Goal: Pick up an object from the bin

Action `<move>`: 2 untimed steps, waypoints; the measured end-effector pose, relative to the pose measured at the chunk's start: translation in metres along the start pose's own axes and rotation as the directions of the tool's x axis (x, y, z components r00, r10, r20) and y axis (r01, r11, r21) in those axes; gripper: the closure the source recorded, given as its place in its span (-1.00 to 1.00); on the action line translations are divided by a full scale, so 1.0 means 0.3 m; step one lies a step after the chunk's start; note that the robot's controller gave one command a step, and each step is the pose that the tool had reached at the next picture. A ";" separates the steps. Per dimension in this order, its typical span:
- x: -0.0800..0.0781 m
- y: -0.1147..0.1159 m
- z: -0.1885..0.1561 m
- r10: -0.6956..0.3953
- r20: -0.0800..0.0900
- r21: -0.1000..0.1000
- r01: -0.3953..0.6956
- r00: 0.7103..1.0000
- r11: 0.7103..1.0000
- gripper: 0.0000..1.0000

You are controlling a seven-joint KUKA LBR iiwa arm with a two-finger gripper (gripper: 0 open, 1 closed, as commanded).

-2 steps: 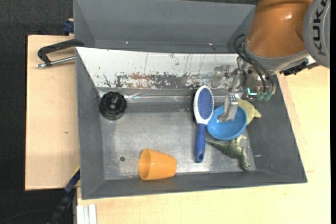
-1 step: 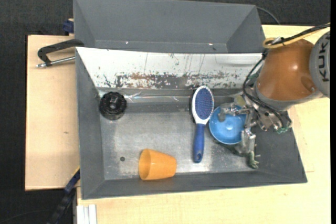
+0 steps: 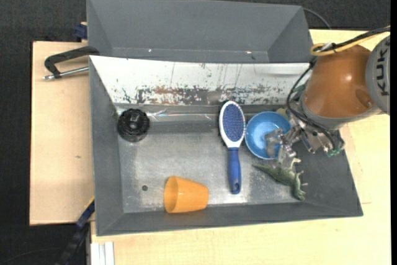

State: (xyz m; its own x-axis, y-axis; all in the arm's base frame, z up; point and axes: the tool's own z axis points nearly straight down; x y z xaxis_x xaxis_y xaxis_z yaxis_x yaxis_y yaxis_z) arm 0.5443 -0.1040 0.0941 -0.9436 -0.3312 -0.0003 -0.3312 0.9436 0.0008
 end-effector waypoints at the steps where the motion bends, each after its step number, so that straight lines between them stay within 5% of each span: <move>1: -0.054 -0.052 -0.581 0.052 0.010 0.005 -0.053 0.999 0.999 1.00; 2: -0.058 0.004 -0.649 -0.280 0.008 0.007 0.280 0.960 0.960 1.00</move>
Offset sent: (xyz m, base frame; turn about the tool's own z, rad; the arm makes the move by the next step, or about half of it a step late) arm 0.0179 -0.0099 0.1712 0.0518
